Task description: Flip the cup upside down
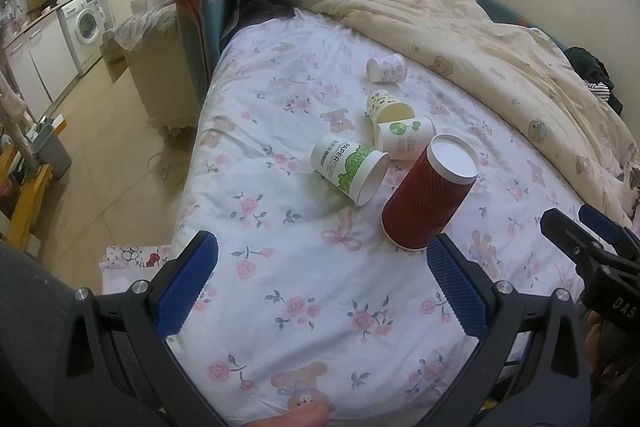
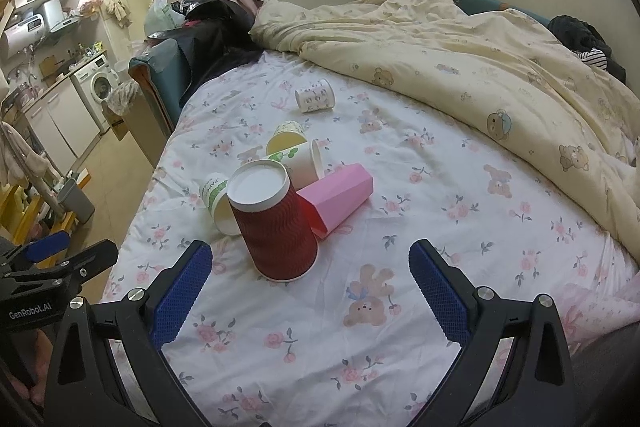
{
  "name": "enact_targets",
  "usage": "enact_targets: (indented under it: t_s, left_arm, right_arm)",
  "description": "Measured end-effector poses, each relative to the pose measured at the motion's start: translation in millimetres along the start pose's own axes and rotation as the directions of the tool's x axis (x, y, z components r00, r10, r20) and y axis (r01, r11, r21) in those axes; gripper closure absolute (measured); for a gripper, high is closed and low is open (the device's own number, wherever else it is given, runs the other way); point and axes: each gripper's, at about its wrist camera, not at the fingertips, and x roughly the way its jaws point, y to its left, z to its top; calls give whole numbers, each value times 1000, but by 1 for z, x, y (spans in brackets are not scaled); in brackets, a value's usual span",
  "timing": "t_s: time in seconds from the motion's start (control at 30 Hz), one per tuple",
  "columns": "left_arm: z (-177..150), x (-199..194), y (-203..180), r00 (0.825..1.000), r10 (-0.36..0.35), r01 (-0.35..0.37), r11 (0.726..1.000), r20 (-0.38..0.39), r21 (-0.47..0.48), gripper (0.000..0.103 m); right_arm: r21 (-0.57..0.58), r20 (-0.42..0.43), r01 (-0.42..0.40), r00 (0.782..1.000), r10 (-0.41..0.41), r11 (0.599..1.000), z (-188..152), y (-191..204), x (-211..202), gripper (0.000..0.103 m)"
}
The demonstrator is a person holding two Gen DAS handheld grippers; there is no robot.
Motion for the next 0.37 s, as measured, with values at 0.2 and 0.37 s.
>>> enact_targets:
  t_s: [0.2, 0.37]
  left_arm:
    - [-1, 2, 0, 1000, -1, 1, 1000, -4, 2, 0]
    - [-4, 4, 1, 1000, 1, -1, 1000, -14, 0, 0]
  right_arm:
    - [-2, 0, -2, 1000, 2, 1000, 0, 0, 0, 2]
    - [0, 0, -4, 1000, 4, 1000, 1, 0, 0, 2]
